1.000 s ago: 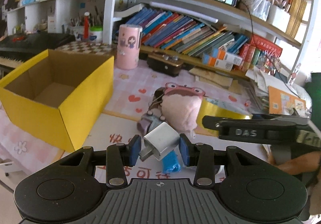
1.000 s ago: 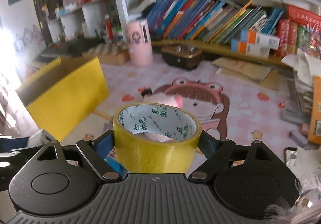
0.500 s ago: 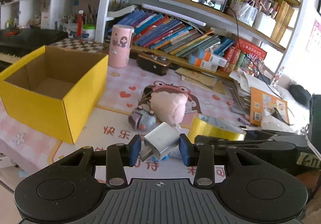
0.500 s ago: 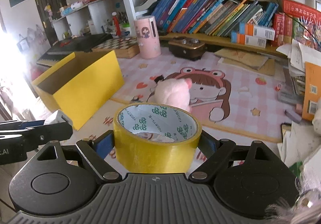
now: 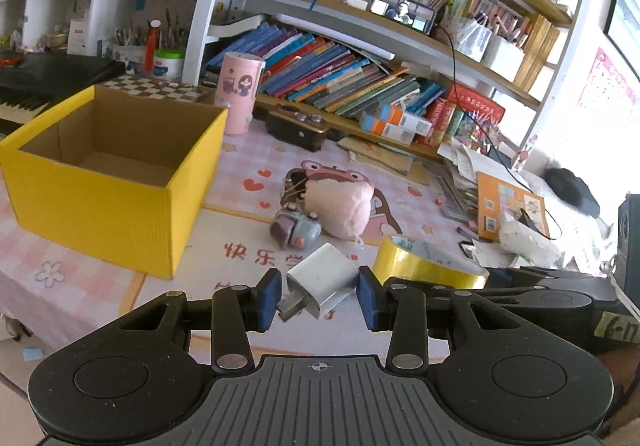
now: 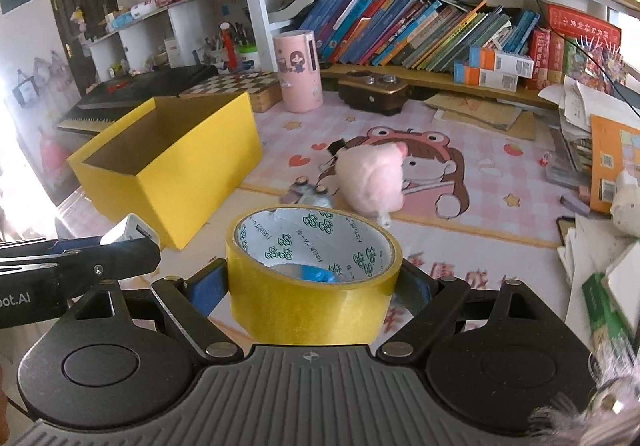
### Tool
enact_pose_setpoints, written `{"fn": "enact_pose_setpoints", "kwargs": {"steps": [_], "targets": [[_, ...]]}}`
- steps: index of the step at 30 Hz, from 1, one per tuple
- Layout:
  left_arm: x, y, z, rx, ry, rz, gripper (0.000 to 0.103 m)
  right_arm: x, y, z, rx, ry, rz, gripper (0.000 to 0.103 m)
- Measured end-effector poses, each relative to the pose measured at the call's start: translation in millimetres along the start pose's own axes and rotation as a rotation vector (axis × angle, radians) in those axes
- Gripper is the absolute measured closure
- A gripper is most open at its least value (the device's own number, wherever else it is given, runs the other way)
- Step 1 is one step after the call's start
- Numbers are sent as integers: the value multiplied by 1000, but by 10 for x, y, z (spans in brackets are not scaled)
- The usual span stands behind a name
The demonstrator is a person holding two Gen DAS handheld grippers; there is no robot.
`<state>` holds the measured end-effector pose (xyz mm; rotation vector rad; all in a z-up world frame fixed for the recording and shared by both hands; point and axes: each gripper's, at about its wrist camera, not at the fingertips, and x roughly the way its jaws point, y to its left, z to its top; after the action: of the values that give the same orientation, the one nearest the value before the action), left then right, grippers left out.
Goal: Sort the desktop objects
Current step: 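Carry the tape roll and white charger with both tools to the yellow box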
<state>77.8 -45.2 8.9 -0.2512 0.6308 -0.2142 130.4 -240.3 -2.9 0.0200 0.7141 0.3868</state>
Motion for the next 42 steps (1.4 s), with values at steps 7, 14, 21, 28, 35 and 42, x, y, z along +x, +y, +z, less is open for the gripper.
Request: {"fn": "enact_pose_setpoints", "kwargs": {"steps": [7,14,21,28,35,42], "targets": [[-315,364,-171,-29,26,-32,64,-135,511,-264,5,44,-33,17],[-570,641,-333,1,65,-83,64,-285,920,-565,55,52,-82,17],[-842,909,-452,15,85,-90,64,-364,1292,-785,98,62,-88,17],[-1081,1171,-546,-10,77,-70,64,-345,1647,-848,68,84,-48,17],[-1284,1405,-596,-55,45,-28,64,-274,1934,-823,17,90,-5,17],[-1436,1618,-554,-97,0,20,64,-200,2185,-735,-45,85,47,17]]}}
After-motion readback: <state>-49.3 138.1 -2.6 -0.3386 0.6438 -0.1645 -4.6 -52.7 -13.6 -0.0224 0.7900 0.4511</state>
